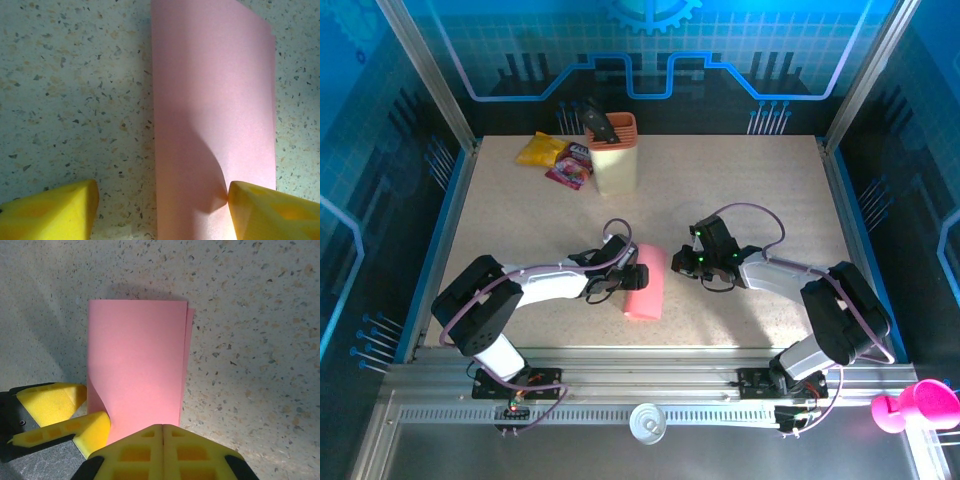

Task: Fold a paper plane with a square sheet of paper (pick it up from the middle)
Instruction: Hold the square sheet of paper at the center of the table.

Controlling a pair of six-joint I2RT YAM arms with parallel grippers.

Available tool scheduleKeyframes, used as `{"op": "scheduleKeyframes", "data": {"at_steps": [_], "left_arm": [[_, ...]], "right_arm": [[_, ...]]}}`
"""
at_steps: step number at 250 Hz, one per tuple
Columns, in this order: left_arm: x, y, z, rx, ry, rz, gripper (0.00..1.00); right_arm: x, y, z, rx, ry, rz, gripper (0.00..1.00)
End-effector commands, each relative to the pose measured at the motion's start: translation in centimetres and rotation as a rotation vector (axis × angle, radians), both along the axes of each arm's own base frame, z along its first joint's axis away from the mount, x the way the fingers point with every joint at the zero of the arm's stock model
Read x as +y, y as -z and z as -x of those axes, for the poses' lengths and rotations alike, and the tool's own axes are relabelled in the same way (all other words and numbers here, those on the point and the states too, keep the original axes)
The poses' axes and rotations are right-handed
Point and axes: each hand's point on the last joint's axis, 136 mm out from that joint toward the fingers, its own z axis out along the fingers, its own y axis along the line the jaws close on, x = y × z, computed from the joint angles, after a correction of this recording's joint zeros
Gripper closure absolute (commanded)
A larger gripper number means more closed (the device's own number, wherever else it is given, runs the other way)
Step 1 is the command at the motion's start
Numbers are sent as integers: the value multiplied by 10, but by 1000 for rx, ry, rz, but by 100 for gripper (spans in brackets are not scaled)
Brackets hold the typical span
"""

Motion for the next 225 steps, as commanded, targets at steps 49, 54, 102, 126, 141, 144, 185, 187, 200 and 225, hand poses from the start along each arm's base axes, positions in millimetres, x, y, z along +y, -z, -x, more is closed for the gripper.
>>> {"op": "scheduleKeyframes", "data": {"at_steps": [49,54,102,126,141,144,185,187,200,225], "left_arm": [[-8,-6,2,-1,67,3,29],[-7,-6,2,-4,62,0,29],[-2,-15,-2,-20,21,31,28],[-1,-20,-5,-29,9,47,28],[0,-21,-5,-30,6,51,28],[0,-22,-6,-30,6,54,28],[2,-20,-6,-30,11,46,28],[2,-20,-6,-29,11,46,28],[3,-18,-5,-24,14,41,28],[4,-14,-5,-21,23,30,28]], "right_arm": [[7,-8,3,-18,-52,4,100],[7,-7,4,-16,-54,7,100],[11,-11,4,-30,-82,-9,100],[13,-11,5,-33,-91,-12,100],[15,-11,5,-32,-96,-13,100],[15,-12,5,-33,-97,-14,100],[19,-11,5,-33,-109,-14,100],[19,-11,5,-32,-108,-13,100],[20,-11,5,-32,-109,-13,100],[20,-12,5,-34,-109,-13,100]]}}
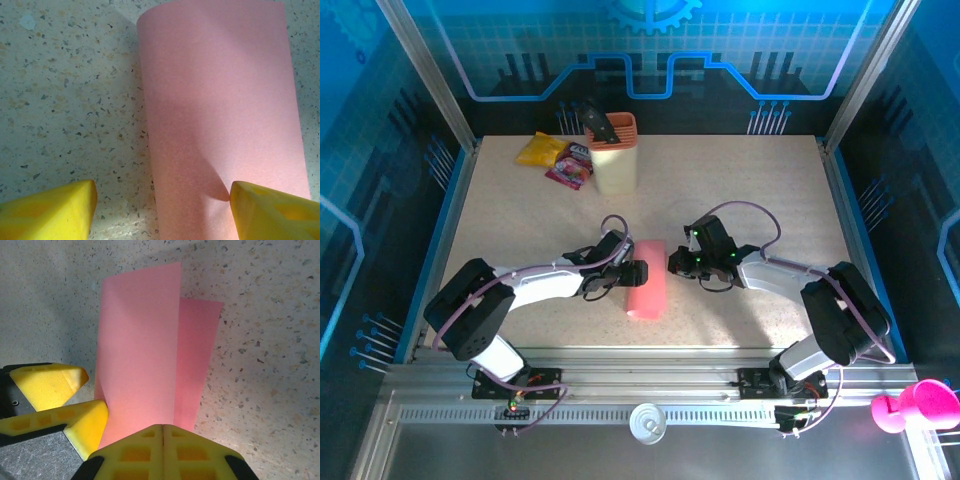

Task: Fold a paper plane with a square sheet of paper (pick it up from the middle)
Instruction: Hold the square sheet of paper at the center of the table.

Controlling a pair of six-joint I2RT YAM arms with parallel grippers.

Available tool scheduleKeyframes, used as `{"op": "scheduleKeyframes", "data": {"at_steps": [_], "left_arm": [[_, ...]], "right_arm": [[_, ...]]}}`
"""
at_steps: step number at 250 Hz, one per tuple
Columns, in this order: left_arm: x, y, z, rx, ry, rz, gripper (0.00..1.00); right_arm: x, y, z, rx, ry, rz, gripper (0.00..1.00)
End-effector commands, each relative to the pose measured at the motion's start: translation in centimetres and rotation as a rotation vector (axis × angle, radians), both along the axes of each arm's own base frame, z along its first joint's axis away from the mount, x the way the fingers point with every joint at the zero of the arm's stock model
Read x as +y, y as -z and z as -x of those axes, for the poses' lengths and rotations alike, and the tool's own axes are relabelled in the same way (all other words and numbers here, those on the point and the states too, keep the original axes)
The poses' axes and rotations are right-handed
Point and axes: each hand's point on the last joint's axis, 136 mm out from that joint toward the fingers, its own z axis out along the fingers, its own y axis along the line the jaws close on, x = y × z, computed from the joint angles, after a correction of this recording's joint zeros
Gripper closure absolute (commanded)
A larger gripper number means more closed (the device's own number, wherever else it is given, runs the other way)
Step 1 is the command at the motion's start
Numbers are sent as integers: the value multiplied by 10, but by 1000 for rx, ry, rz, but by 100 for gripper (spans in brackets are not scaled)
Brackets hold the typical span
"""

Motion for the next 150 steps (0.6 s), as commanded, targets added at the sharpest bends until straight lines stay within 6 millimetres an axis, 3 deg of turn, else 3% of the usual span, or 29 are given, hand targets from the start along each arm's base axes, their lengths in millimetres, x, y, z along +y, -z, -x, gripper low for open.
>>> {"op": "scheduleKeyframes", "data": {"at_steps": [1,150], "left_arm": [[2,0,1,9,11,5,28],[6,11,5,4,88,-60,29]], "right_arm": [[9,-5,0,-9,-35,-9,100],[10,-5,0,-10,-43,5,100]]}}
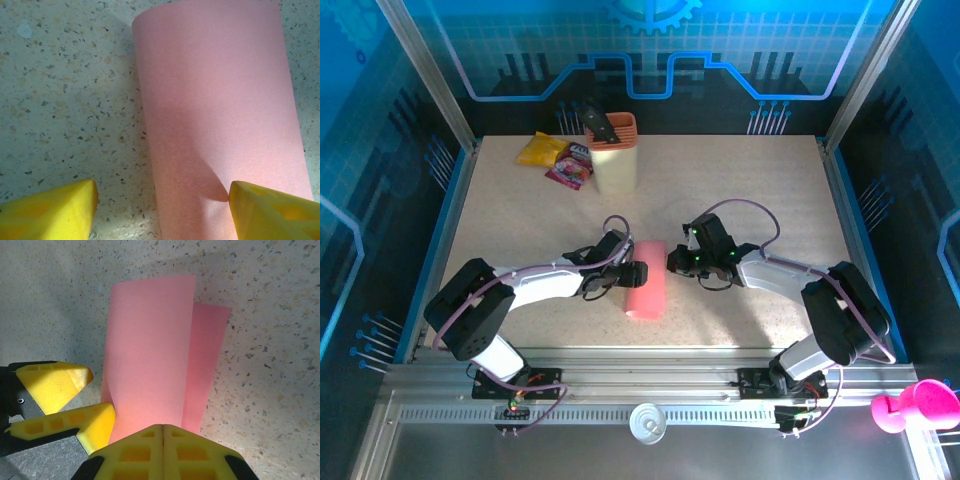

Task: Fold a paper plane with a square sheet of paper (pick it up from the middle)
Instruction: Hold the square sheet of paper at the center of the table.

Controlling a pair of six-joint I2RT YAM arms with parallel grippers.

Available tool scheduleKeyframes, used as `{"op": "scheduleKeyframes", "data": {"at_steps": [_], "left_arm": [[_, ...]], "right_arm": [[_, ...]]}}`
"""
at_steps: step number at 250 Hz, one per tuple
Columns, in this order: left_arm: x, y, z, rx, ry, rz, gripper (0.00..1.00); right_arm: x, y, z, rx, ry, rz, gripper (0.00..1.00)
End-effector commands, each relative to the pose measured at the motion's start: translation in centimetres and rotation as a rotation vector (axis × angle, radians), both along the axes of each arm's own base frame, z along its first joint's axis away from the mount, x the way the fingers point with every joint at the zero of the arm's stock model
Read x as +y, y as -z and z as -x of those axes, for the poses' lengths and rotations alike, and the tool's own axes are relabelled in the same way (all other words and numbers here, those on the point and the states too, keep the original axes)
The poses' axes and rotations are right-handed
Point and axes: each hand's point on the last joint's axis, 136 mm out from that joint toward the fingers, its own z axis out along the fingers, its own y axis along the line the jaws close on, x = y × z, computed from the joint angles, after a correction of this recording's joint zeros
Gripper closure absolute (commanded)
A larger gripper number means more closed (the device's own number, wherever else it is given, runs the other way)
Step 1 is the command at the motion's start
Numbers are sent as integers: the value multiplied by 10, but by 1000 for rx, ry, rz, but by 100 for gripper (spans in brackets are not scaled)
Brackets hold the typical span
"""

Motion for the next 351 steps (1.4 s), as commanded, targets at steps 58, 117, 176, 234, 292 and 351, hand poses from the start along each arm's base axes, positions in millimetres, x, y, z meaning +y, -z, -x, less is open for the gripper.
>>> {"op": "scheduleKeyframes", "data": {"at_steps": [58,117,176,234,292,351], "left_arm": [[8,16,9,34,64,-64,29],[9,18,9,30,67,-70,29],[9,24,8,37,67,-80,29],[9,27,8,45,64,-80,29],[9,28,7,45,61,-81,29],[8,29,7,47,59,-81,29]], "right_arm": [[11,1,5,6,-40,7,100],[17,4,6,11,-50,9,100],[30,12,11,25,-74,9,100],[35,19,13,38,-79,16,100],[36,26,14,52,-79,24,100],[38,33,16,65,-85,27,100]]}}
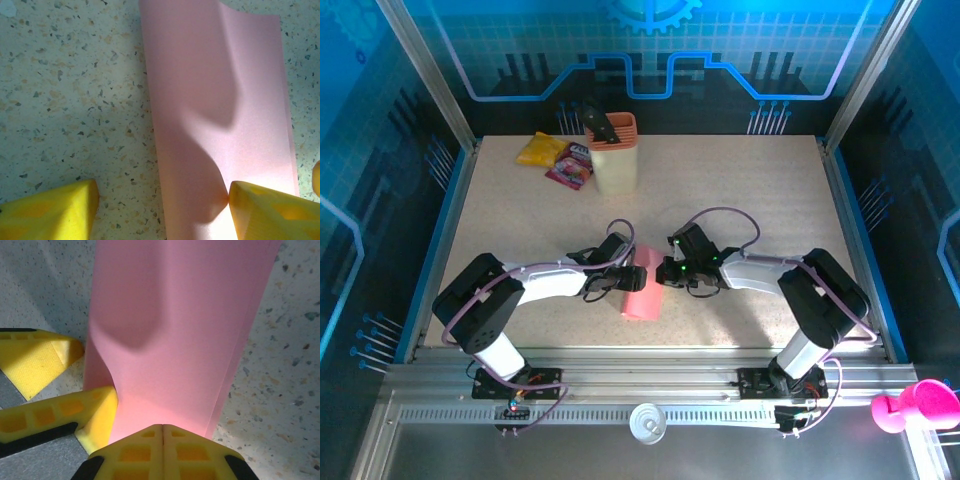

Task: Fold a paper plane with a square sheet of paper (pick it up from the middle)
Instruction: Hold the square sheet of paper at the center of the table.

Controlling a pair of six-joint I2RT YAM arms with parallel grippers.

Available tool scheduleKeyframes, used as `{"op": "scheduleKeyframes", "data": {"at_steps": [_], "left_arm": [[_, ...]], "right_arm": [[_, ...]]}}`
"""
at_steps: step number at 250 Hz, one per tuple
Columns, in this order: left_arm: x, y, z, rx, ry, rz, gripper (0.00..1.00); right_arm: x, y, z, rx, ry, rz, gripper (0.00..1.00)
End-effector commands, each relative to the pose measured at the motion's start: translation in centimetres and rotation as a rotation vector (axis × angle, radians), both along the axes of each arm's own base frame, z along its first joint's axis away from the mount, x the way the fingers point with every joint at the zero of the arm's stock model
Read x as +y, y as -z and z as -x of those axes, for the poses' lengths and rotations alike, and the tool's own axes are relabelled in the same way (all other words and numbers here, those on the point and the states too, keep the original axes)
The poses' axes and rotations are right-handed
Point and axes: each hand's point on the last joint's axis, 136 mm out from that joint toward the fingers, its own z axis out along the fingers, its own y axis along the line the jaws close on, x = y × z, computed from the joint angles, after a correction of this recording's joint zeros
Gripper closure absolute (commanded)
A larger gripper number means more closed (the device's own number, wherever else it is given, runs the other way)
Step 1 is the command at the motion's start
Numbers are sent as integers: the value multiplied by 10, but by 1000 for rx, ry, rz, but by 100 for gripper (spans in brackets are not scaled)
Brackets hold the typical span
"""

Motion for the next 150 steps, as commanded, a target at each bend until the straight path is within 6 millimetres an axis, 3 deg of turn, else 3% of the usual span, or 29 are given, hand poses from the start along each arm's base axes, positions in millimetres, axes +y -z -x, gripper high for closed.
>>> {"op": "scheduleKeyframes", "data": {"at_steps": [1,150], "left_arm": [[6,10,3,21,11,-27,29],[6,3,4,22,-12,-7,29]], "right_arm": [[11,-2,-4,-10,-8,-18,100],[1,30,1,46,2,49,100]]}}
